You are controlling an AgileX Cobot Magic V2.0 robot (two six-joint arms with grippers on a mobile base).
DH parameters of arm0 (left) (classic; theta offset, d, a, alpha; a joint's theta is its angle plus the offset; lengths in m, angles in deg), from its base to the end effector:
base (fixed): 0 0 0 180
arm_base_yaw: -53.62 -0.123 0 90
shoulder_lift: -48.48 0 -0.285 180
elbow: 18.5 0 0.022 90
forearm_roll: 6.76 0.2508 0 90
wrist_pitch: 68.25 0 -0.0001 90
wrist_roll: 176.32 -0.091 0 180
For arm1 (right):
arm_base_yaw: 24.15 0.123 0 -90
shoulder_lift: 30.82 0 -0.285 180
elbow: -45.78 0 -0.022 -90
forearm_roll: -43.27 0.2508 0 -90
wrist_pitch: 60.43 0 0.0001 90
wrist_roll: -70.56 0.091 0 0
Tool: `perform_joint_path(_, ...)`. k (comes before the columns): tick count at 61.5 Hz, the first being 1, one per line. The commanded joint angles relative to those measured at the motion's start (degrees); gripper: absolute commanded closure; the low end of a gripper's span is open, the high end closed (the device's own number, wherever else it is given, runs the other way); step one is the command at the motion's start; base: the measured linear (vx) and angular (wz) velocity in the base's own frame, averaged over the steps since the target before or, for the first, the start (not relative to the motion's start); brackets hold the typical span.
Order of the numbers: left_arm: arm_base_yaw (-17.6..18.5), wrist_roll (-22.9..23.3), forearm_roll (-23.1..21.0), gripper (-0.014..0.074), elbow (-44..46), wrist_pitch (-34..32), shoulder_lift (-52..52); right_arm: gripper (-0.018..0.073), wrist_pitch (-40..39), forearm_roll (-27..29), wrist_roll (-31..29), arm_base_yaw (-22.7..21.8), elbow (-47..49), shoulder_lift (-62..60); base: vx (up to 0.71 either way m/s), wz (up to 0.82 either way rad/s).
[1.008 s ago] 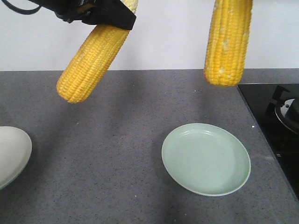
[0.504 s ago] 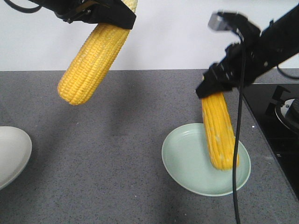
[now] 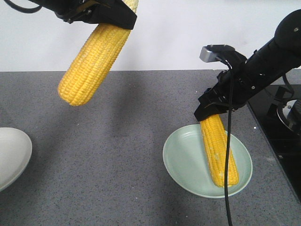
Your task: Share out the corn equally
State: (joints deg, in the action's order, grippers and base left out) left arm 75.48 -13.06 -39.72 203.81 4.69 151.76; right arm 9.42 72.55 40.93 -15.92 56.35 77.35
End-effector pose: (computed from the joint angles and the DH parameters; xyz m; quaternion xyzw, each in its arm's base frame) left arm 0.2912 -0.1678 0.4904 0.3196 0.8230 -0.2986 0.3624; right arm 0.3518 0.0931 0.3044 -0.2547 0.9294 0.2215 0.1495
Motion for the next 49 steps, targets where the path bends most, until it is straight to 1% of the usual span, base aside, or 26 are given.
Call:
perform_joint_path(1,0.1,0.7,-2.4,0.0603,1.5,-1.5,-2.3,0.0463,-1.0,1.6,-0.7,-0.2,1.2,-2.2,0.0,0.0)
perform_joint_path(11,0.1,0.7,-2.4,0.0603,1.5,-1.5,-2.3,0.0324,-1.8,0.4,0.0,-0.2,1.2,-2.2,0.0,0.0)
perform_joint_path(19,0.1,0.7,-2.4,0.0603,1.5,-1.5,-2.3,0.018,-1.8,0.3,0.9,-0.2,1.2,-2.2,0.0,0.0)
perform_joint_path(26,0.1,0.7,-2.3,0.0603,1.5,-1.2,-2.3,0.0105,-1.6,0.3,1.9,-0.2,1.2,-2.2,0.0,0.0)
perform_joint_path(34,0.1,0.7,-1.6,0.0603,1.5,-1.2,-2.3,0.0104,-1.7,0.4,2.6,-0.2,1.2,-2.2,0.0,0.0)
perform_joint_path(40,0.1,1.8,0.8,0.0603,1.5,-1.2,-2.4,0.0132,-1.7,1.0,2.7,-0.2,1.2,-2.6,0.0,0.0)
perform_joint_path(44,0.1,3.3,4.3,0.0603,1.4,-1.2,-2.8,0.0182,-2.2,1.3,2.7,-0.3,1.2,-3.6,0.0,0.0)
perform_joint_path(49,0.1,5.1,10.7,0.0603,1.3,-1.2,-3.9,0.0265,-3.2,1.8,2.7,-0.3,1.2,-5.7,0.0,0.0)
